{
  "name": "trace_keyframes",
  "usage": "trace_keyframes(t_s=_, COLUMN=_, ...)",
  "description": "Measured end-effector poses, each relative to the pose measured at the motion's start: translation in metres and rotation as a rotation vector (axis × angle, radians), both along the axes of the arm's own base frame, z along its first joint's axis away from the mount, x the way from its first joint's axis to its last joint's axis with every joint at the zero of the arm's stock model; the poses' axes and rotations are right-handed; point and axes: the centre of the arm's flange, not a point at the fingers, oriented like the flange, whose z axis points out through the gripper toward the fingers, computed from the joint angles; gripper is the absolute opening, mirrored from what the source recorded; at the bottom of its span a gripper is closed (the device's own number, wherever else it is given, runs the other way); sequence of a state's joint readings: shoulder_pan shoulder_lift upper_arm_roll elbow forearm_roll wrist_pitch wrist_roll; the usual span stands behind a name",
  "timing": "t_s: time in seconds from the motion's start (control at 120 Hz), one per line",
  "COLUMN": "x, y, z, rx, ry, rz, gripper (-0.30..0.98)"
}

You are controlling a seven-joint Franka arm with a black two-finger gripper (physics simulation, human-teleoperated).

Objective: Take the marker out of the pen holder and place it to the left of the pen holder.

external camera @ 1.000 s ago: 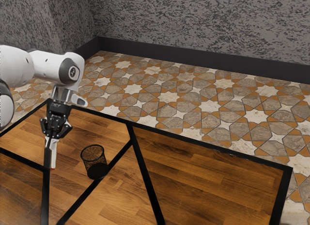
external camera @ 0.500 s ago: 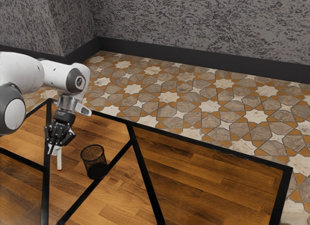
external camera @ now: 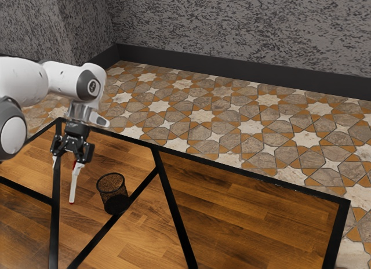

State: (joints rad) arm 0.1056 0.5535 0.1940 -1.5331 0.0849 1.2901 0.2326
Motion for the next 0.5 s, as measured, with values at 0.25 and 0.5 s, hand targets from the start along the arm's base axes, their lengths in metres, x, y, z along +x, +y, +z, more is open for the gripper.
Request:
trace_keyframes(t_s=0.25, x=-0.015, y=-0.063, z=0.105, rx=-0.045, ry=-0.230, rz=-0.119, gripper=0.66)
trace_keyframes(t_s=0.5, x=-0.051, y=-0.100, z=0.172, rx=-0.035, ry=-0.480, rz=-0.203, gripper=0.68)
